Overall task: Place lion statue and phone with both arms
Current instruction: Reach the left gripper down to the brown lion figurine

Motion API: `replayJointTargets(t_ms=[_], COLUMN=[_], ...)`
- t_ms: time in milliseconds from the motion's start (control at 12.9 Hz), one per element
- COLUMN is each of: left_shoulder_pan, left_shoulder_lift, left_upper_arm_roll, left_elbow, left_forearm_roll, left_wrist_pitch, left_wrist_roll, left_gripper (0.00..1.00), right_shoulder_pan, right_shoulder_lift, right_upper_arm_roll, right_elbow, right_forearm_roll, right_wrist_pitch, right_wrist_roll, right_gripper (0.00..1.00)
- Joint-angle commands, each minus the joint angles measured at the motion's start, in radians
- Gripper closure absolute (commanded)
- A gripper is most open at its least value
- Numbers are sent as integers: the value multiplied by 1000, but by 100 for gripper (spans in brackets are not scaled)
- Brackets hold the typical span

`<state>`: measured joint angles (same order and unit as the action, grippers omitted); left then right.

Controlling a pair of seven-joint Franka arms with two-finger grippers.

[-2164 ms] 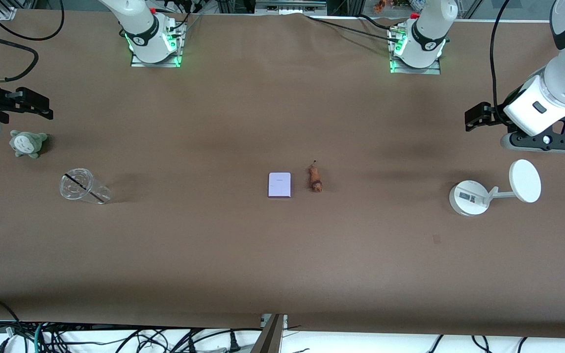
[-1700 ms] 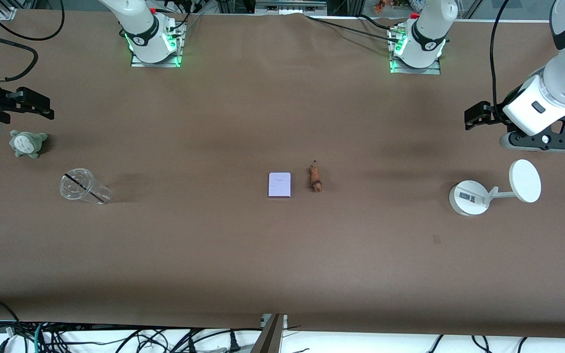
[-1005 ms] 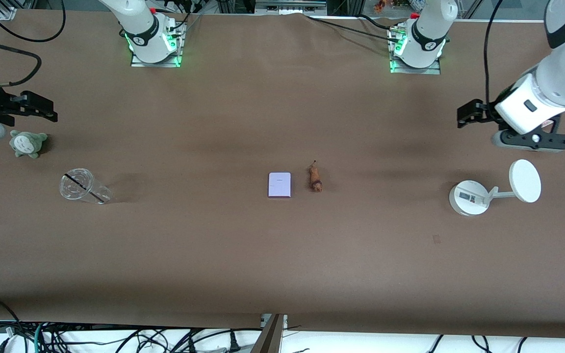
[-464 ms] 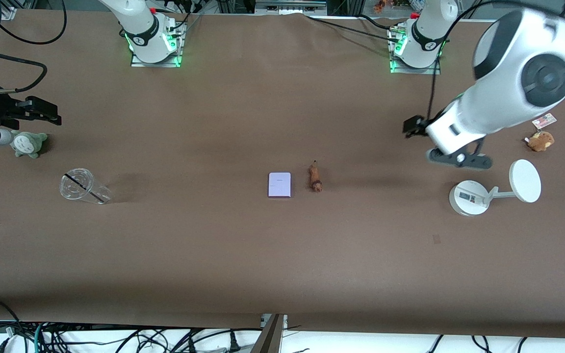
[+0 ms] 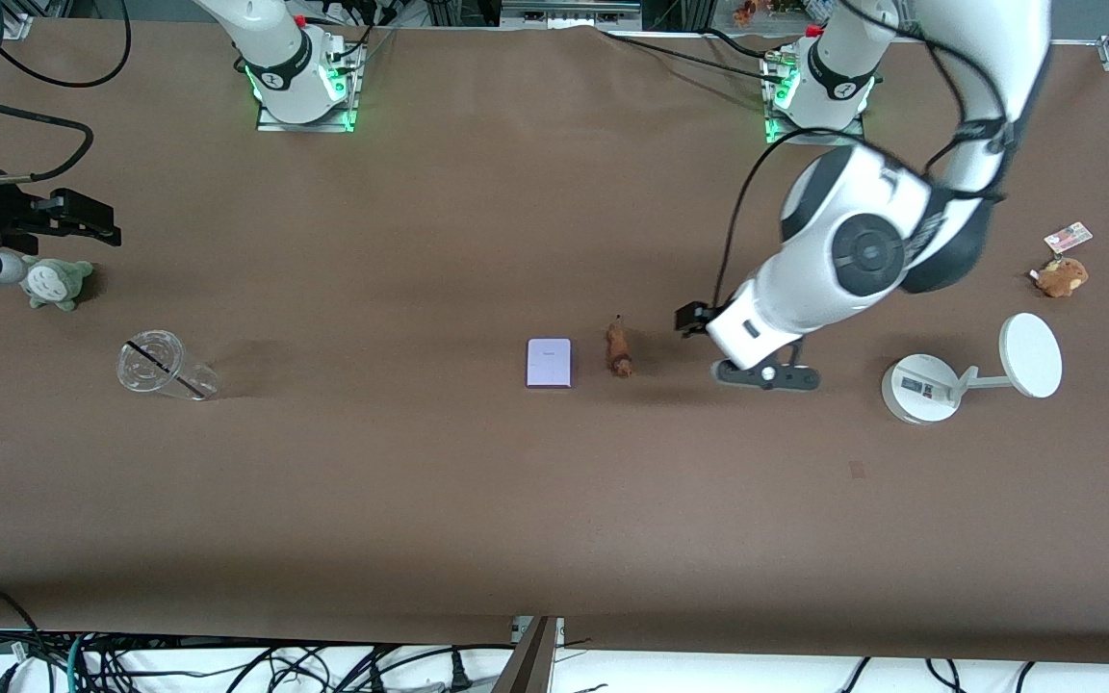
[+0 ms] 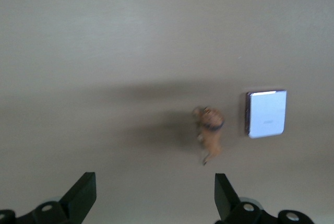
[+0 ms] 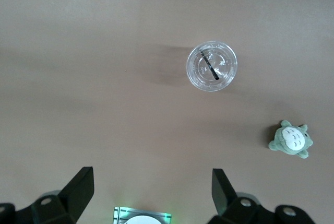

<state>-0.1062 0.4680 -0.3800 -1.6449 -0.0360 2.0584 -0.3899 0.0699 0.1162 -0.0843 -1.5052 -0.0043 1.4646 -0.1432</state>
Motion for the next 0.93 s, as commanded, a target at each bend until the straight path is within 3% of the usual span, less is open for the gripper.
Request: replayJointTargets(t_ms=[0, 309, 696, 773, 850], left_shoulder_pan=[-56, -158, -208, -208, -210], left_shoulder_lift=[69, 194, 256, 264, 268], left_upper_arm_roll=[4, 4, 16, 16, 16], left_elbow=[-30, -29, -29, -29, -29], left_forearm_roll=[65, 270, 347, 360, 364], left_wrist_pitch=[144, 274, 353, 355, 355], left_wrist_roll=[-85, -321, -411, -409, -409], left_gripper=[0, 0, 0, 10, 36], right_shoulder_pan=[-1, -2, -2, -2, -2], right_shoulder_lift=[0, 0, 0, 0, 0], right_upper_arm_roll=[0, 0, 0, 0, 0], right_elbow=[13, 13, 13, 13, 13], right_forearm_roll=[10, 10, 10, 10, 10], right_wrist_pitch=[-4, -4, -4, -4, -6], right_wrist_roll=[-12, -15, -15, -15, -15], right_gripper=[0, 0, 0, 0, 0])
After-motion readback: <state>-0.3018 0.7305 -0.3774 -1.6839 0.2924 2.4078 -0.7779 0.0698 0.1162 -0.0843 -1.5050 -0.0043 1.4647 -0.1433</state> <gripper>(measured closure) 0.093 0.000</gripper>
